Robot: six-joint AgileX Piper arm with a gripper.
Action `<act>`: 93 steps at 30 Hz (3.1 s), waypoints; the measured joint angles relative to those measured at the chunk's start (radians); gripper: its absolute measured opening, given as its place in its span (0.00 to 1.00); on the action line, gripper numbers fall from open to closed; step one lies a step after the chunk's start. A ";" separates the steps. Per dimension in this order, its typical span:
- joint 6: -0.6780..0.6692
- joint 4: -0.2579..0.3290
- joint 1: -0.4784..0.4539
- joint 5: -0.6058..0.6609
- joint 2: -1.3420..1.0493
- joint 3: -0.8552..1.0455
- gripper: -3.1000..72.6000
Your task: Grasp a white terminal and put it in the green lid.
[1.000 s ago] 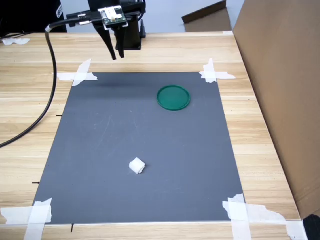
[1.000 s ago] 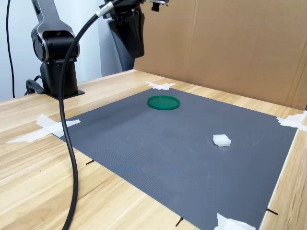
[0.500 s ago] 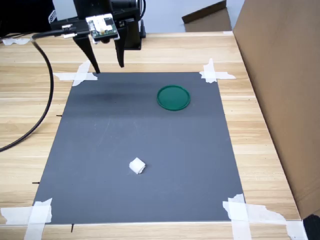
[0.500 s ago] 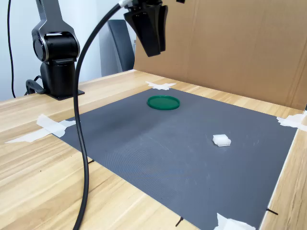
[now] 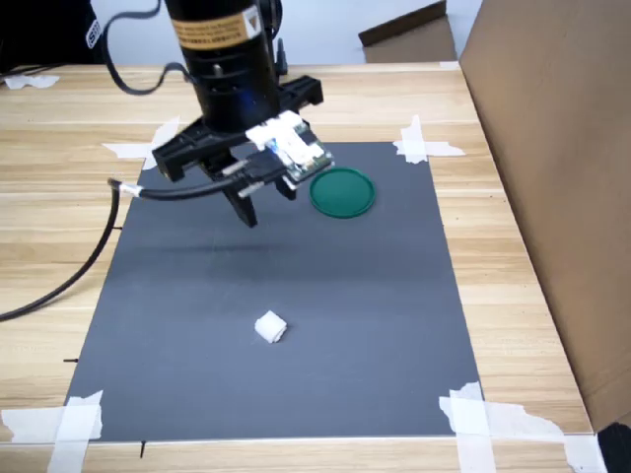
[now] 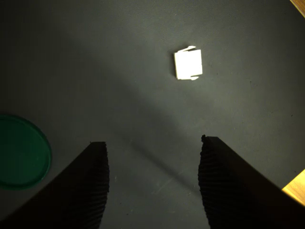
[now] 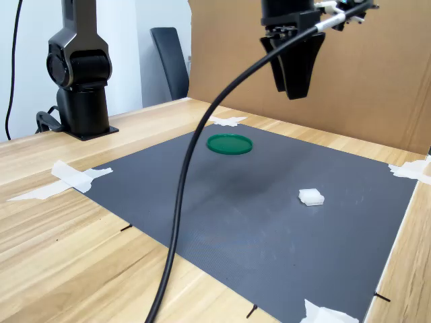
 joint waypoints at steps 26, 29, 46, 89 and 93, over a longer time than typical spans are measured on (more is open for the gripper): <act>0.016 -0.115 0.029 0.043 0.221 -0.190 0.68; 0.013 -0.117 0.030 0.016 0.254 -0.195 0.68; -0.028 -0.189 0.062 -0.024 0.336 -0.195 0.69; -0.070 -0.164 0.062 -0.077 0.421 -0.195 0.69; -0.062 -0.172 0.062 -0.070 0.425 -0.195 0.69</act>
